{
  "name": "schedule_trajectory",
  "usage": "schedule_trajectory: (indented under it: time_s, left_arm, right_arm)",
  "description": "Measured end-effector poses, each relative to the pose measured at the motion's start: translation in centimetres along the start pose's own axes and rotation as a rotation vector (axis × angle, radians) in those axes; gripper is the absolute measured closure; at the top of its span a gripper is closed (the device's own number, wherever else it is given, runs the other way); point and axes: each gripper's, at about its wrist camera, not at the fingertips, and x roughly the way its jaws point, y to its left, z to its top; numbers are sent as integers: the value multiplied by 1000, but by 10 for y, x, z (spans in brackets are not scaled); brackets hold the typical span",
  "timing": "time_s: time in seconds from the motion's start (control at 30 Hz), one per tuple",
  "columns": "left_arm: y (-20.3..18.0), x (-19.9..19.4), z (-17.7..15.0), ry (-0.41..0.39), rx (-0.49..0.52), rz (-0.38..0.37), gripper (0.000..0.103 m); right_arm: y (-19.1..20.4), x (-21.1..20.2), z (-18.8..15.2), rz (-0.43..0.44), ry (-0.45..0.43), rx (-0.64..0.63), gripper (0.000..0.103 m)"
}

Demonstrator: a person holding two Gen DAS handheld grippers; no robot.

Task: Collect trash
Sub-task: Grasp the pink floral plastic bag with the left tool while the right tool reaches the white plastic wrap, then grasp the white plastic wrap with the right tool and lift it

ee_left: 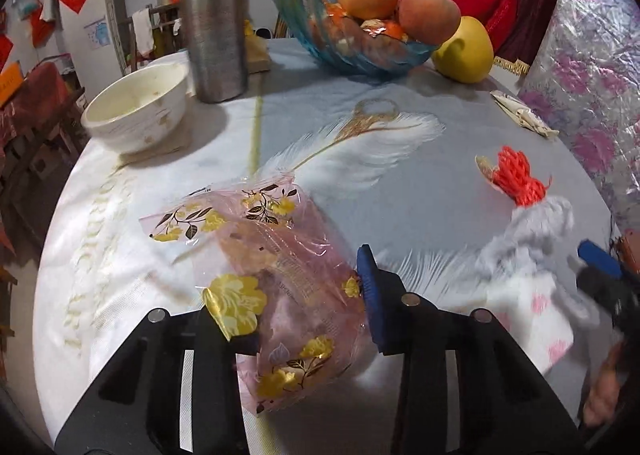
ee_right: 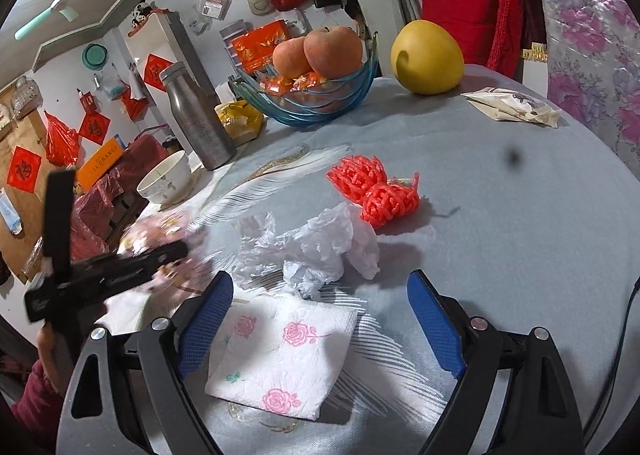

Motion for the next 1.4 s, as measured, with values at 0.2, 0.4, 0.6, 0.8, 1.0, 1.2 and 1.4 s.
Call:
schedule_trajectory:
  time_s: [0.2, 0.4, 0.6, 0.8, 1.0, 1.2, 1.4]
  left_arm:
    - [30, -26, -26, -16, -60, 18, 64]
    - [45, -33, -29, -21, -111, 29, 63]
    - [37, -30, -31, -18, -61, 64, 61]
    - [36, -31, -32, -18, -58, 49, 61]
    - [33, -46, -31, -88, -46, 53, 62]
    - [37, -80, -35, -151, -75, 50, 63]
    - [46, -131, -48, -207, -102, 70, 63]
  right_arm:
    - [5, 4, -2, -9, 13, -25, 16]
    - [19, 19, 14, 27, 72, -30, 16]
    - [42, 53, 24, -91, 127, -140, 8]
    - [37, 61, 21, -89, 127, -156, 89]
    - [44, 22, 27, 22, -24, -157, 89]
    - [61, -3, 20, 66, -64, -175, 89]
    - [85, -32, 13, 153, -98, -195, 89]
